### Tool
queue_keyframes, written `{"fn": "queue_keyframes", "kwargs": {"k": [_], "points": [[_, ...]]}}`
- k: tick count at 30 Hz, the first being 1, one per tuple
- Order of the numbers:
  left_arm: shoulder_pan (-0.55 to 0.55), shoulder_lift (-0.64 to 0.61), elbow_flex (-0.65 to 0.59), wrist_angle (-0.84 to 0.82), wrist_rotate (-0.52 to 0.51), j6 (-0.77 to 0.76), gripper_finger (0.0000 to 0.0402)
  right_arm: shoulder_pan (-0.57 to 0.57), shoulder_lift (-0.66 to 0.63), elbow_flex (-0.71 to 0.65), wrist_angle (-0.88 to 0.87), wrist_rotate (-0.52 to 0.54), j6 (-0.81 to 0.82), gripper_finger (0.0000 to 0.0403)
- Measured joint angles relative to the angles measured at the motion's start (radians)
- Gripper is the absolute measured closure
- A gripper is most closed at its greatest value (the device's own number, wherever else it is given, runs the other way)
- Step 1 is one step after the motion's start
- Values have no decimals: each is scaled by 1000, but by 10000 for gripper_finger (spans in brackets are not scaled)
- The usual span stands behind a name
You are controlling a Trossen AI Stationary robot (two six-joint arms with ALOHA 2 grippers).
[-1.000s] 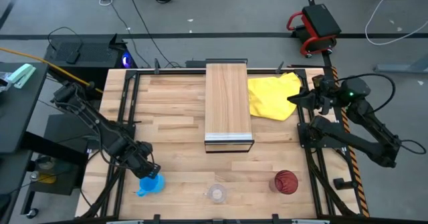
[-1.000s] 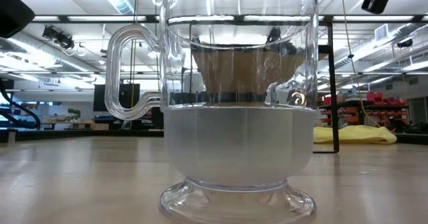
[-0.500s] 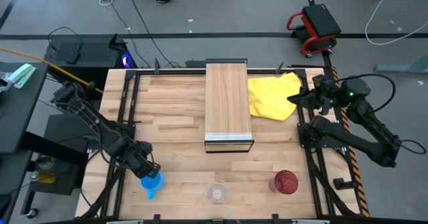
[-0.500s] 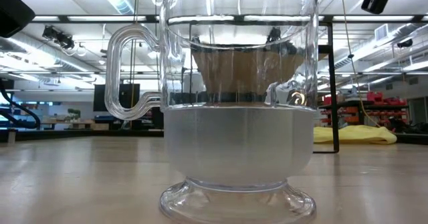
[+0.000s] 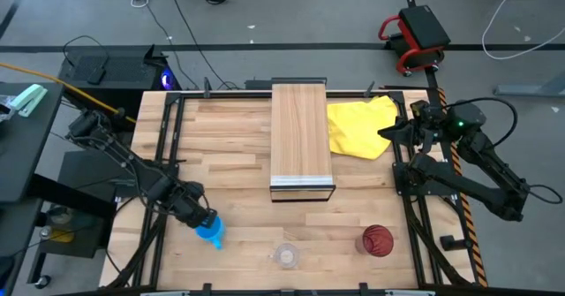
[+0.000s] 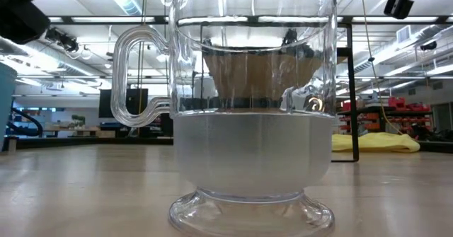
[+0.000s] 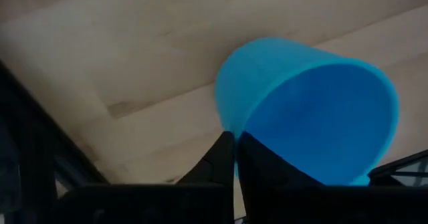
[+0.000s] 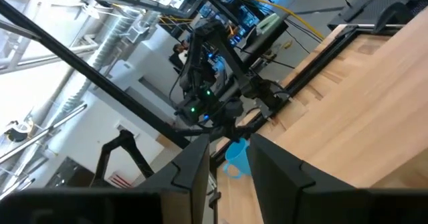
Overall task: Stack small to large cups/mugs on shelf
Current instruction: Move the blue mug to the bottom left of the shelf
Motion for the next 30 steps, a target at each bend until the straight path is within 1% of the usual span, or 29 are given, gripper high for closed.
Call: {"fn": "queue_keyframes", "kwargs": {"k": [2, 6, 9, 14, 19, 25, 30], "points": [[31, 0, 0, 7, -2, 36, 381, 0, 0, 0, -6, 0, -2, 286], [89, 0, 0, 29, -3, 111, 393, 0, 0, 0, -6, 0, -2, 286], [132, 0, 0, 38, -3, 168, 389, 0, 0, 0, -6, -1, -14, 286], [200, 0, 0, 56, -3, 258, 393, 10, 0, 0, 3, -8, -105, 286], [254, 0, 0, 72, -3, 329, 391, 32, 10, 0, 5, 41, -164, 286], [309, 0, 0, 130, 0, 436, 393, 80, 91, 0, -23, 45, -208, 286], [350, 0, 0, 128, 16, 488, 393, 175, 213, 0, -41, 50, -209, 286]]}}
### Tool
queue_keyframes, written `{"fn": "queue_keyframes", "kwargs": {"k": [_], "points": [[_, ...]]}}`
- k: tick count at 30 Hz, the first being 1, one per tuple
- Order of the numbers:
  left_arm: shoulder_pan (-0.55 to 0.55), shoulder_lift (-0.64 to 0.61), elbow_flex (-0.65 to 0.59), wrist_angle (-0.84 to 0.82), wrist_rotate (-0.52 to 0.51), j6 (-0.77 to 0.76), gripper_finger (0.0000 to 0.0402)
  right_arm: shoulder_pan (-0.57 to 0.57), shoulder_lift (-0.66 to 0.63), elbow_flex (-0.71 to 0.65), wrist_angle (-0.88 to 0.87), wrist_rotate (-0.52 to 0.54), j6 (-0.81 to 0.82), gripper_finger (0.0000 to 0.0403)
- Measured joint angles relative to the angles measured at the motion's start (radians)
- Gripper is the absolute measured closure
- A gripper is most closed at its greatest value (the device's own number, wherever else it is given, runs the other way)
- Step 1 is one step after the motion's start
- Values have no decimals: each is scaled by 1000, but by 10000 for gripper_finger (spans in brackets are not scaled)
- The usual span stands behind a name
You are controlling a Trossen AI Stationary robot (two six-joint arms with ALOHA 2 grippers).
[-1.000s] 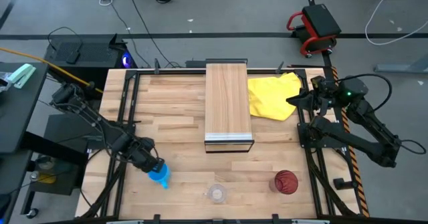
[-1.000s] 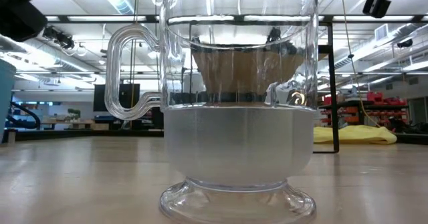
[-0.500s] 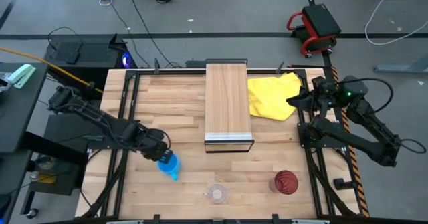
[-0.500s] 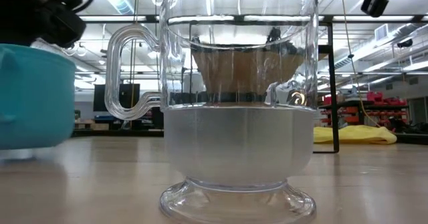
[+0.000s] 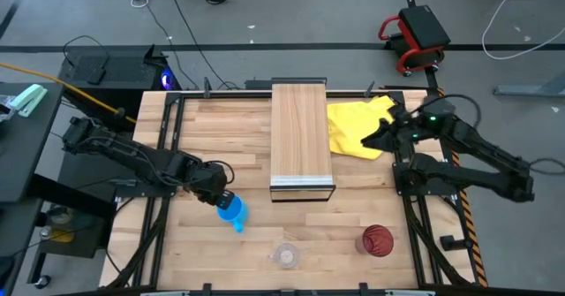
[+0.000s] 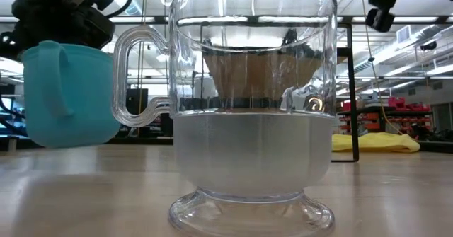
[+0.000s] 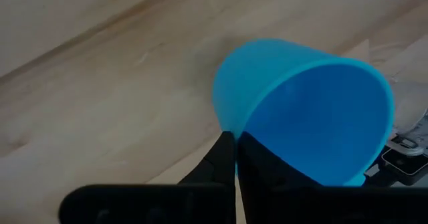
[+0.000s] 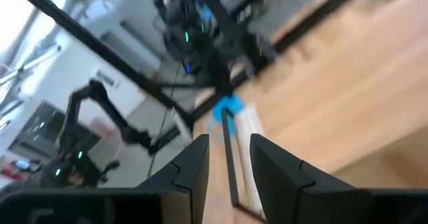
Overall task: Stack small to large cups/mugs on shelf
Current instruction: Move the blue mug to the bottom left of the shelf
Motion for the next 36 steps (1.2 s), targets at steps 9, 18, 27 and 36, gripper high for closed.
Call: {"fn": "queue_keyframes", "kwargs": {"k": [9, 18, 27, 36], "points": [[37, 0, 0, 7, 14, 86, 393, 165, 113, 0, -404, 173, 65, 301], [40, 0, 0, 10, 34, 173, 393, 256, 104, 0, -435, 328, 212, 304], [40, 45, 73, -26, 7, 263, 393, 430, 104, 0, -487, 633, 255, 306], [40, 326, 384, -300, -20, 510, 393, 679, 138, 0, -537, 909, 393, 314]]}}
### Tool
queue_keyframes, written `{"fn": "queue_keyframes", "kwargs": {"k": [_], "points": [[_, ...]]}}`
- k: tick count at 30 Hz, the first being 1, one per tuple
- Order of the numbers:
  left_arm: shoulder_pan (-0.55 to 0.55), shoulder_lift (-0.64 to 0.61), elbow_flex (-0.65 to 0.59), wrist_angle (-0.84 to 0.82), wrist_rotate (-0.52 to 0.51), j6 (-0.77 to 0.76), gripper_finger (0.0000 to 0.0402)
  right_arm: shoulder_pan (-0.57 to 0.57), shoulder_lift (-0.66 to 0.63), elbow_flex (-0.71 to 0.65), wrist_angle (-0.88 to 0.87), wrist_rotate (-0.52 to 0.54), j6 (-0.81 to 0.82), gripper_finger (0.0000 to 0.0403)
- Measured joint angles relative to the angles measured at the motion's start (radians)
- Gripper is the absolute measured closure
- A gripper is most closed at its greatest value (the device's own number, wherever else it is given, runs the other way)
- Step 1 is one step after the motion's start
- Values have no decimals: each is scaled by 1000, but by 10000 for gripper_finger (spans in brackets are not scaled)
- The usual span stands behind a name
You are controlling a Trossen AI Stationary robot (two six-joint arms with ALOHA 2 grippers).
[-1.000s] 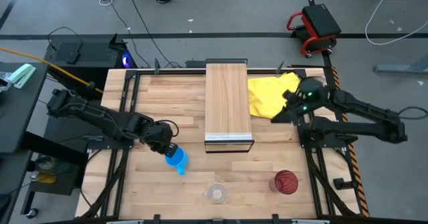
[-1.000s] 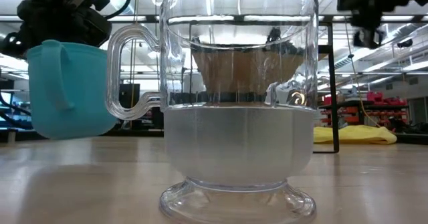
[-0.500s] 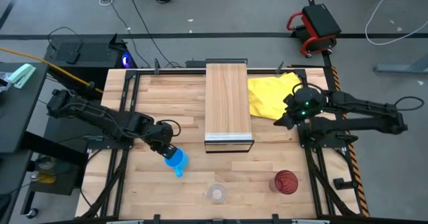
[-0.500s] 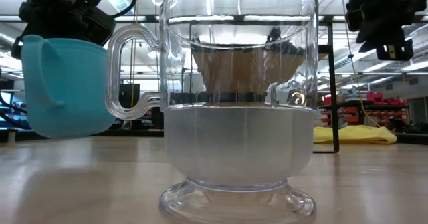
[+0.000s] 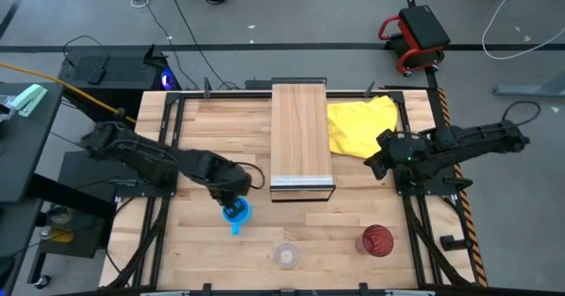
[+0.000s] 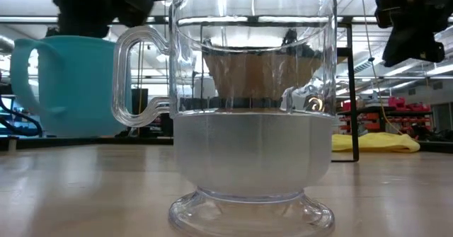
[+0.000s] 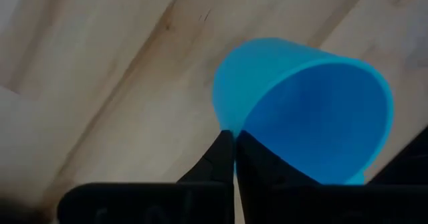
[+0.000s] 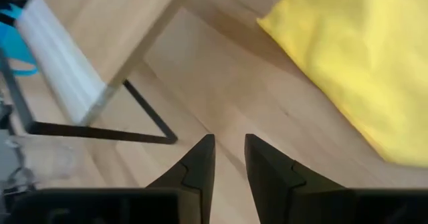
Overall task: Stack small to large cups/mugs on shelf
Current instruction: Move the blue mug to the bottom left of the shelf
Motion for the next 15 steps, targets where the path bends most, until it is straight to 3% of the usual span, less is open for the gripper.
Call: {"fn": "queue_keyframes", "kwargs": {"k": [8, 15], "points": [[-5, 175, 203, -31, -42, 171, 394, 247, 118, 0, -29, 121, 177, 317], [-24, 211, 247, -98, -42, 198, 387, 449, 226, 0, -29, 167, 371, 317]]}}
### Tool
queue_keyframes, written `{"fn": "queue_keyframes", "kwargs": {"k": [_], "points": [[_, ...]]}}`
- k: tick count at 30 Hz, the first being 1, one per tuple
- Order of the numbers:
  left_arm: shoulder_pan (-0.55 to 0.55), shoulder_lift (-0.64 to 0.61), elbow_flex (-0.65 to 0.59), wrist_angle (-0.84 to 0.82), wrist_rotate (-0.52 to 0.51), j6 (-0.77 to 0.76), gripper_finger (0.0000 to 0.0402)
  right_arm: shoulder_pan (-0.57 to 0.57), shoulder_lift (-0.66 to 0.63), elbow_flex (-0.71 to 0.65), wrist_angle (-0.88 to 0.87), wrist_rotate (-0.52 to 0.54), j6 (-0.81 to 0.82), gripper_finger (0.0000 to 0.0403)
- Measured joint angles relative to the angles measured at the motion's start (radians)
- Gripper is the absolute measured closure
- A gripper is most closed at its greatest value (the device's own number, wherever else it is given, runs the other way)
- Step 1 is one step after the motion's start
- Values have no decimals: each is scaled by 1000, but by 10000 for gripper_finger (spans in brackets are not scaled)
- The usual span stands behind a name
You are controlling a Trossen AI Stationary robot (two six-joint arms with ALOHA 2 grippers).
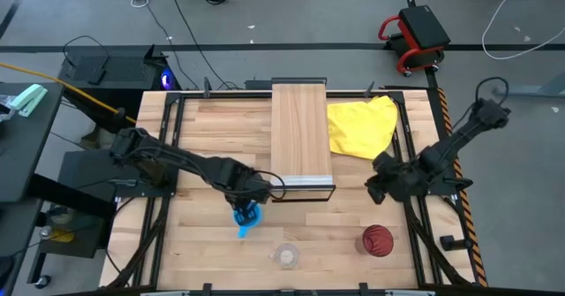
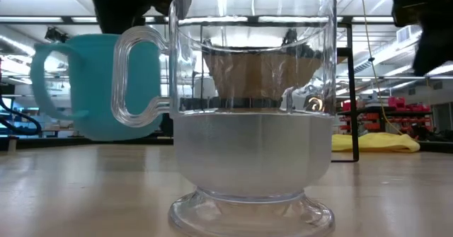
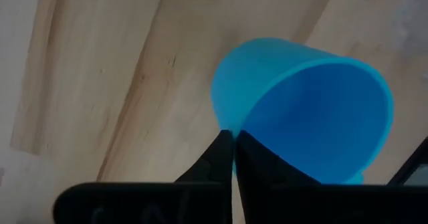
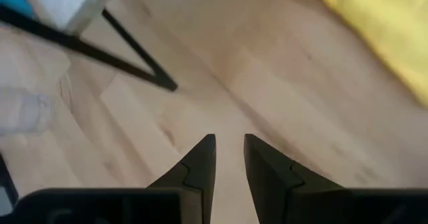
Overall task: Stack small to large cups/mugs on shelf
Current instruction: Move the blue mug to the bottom left of the shelf
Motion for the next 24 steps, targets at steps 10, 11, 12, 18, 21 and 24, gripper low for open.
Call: {"fn": "queue_keyframes", "kwargs": {"k": [10, 11, 12, 18, 21, 24], "points": [[-49, -1, -3, -18, 2, 0, 379, 167, 94, 0, 1, 42, 209, 317], [-52, -1, -3, -16, 2, -1, 377, 175, 99, 0, 2, 42, 220, 317], [-54, -1, -3, -15, 1, -1, 377, 181, 101, 0, 2, 42, 226, 317], [-65, -1, -4, -13, 1, -13, 389, 186, 107, 0, 29, 68, 231, 317], [-65, -1, -4, -12, 0, -27, 380, 186, 107, 0, 36, 76, 225, 317], [-65, -1, -4, -7, -1, -31, 366, 186, 107, 0, 37, 82, 223, 317]]}}
